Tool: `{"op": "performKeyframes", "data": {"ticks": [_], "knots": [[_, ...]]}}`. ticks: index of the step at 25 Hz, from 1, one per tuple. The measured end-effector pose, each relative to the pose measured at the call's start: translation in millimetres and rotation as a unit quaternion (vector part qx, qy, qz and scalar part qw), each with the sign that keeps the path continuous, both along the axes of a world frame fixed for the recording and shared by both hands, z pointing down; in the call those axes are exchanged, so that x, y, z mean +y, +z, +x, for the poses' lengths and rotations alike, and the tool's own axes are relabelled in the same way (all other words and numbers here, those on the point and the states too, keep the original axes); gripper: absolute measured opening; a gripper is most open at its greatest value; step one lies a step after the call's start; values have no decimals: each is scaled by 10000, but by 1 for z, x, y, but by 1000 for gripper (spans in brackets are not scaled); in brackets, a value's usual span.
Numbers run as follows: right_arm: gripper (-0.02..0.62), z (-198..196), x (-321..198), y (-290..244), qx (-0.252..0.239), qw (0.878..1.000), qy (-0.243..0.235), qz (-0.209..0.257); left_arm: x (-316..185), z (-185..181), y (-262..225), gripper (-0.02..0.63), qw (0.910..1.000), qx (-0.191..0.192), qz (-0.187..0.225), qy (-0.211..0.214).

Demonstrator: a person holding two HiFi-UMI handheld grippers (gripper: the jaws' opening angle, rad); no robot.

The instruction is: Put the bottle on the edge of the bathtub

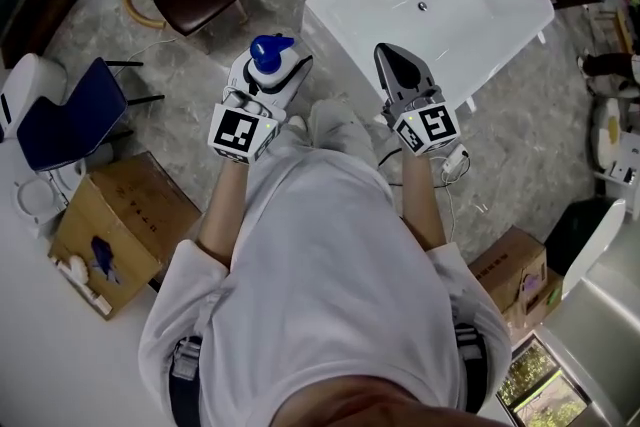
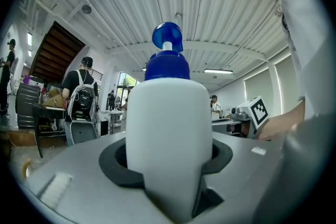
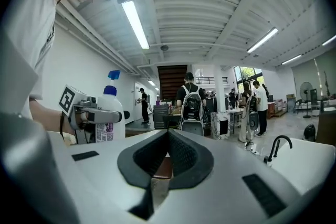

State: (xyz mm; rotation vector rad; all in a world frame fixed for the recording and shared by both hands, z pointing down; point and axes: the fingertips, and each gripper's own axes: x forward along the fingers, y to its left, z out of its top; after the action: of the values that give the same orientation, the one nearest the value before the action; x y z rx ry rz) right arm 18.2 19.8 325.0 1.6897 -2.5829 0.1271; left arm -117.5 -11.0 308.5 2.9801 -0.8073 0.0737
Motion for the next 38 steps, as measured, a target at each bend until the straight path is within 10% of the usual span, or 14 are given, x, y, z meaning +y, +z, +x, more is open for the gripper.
{"op": "performKeyframes", "data": {"ticks": [9,23,38], "knots": [[2,19,-44,16,-95,9998,156,27,-70,14,15,242,9999,-42,106,-67],[2,97,-140,49,-66,9988,323,359,-177,132,55,242,9983,207,445,307],[2,158,-226,144,-149,9982,410,399,-281,233,203,242,9964,117,445,710]]}}
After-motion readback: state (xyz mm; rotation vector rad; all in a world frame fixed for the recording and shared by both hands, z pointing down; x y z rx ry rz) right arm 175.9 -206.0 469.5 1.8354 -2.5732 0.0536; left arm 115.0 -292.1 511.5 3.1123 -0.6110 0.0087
